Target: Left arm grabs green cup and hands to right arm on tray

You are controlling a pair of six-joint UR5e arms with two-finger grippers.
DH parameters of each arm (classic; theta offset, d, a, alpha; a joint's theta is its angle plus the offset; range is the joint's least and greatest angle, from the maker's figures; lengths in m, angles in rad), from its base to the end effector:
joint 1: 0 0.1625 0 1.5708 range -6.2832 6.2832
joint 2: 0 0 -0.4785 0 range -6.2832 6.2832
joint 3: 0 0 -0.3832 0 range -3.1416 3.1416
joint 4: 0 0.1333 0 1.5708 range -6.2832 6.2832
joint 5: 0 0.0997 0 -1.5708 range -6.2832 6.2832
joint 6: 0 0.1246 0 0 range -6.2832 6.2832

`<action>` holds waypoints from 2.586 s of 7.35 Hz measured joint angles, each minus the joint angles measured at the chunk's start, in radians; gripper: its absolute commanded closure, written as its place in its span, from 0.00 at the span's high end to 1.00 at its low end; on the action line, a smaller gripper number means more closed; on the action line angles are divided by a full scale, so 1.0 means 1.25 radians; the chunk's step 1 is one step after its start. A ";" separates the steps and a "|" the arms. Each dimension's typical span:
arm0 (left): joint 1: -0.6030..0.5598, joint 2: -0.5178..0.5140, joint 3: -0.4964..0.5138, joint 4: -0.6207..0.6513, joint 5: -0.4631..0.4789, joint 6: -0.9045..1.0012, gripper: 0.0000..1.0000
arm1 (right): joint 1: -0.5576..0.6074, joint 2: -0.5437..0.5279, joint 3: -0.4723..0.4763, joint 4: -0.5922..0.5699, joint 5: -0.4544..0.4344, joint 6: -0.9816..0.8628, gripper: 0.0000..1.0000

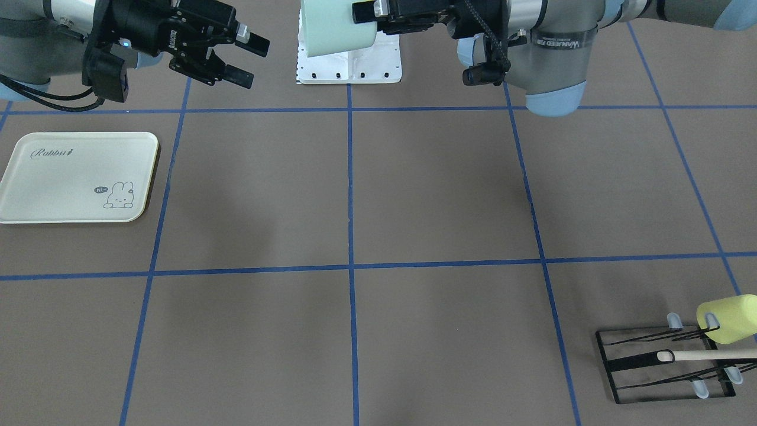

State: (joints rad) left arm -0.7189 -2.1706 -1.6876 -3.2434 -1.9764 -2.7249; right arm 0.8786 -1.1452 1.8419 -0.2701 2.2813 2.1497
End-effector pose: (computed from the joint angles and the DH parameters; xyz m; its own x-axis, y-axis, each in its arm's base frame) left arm 0.3694 -0.4351 0.1541 -0.5902 -0.6001 -0.5400 -0.3396 0.7914 -0.5083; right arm -0.3022 -0.4460 0.2226 -0.3330 0.2481 0.9097 -0.0268 0.9619 -0.2722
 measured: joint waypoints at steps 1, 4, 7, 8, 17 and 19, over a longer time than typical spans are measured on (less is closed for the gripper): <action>0.002 0.000 -0.001 -0.004 0.001 0.000 0.00 | -0.014 0.006 0.000 0.020 -0.017 0.023 0.99; 0.003 0.000 -0.002 -0.015 0.008 -0.012 0.00 | -0.037 0.008 0.000 0.069 -0.036 0.065 0.99; 0.012 -0.001 -0.004 -0.017 0.033 -0.018 0.00 | -0.055 0.006 -0.001 0.104 -0.052 0.085 0.99; 0.023 -0.001 -0.006 -0.019 0.047 -0.018 0.00 | -0.064 0.006 -0.001 0.112 -0.059 0.085 0.99; 0.069 -0.011 -0.005 -0.024 0.075 -0.017 0.00 | -0.097 0.003 0.000 0.174 -0.097 0.126 0.34; 0.077 -0.011 -0.003 -0.024 0.075 -0.017 0.00 | -0.097 0.003 0.000 0.183 -0.098 0.130 0.33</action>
State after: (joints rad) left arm -0.6226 -2.1844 -1.6911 -3.2735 -1.8822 -2.7459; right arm 0.7578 -1.1412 1.8423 -0.0418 2.1587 2.3122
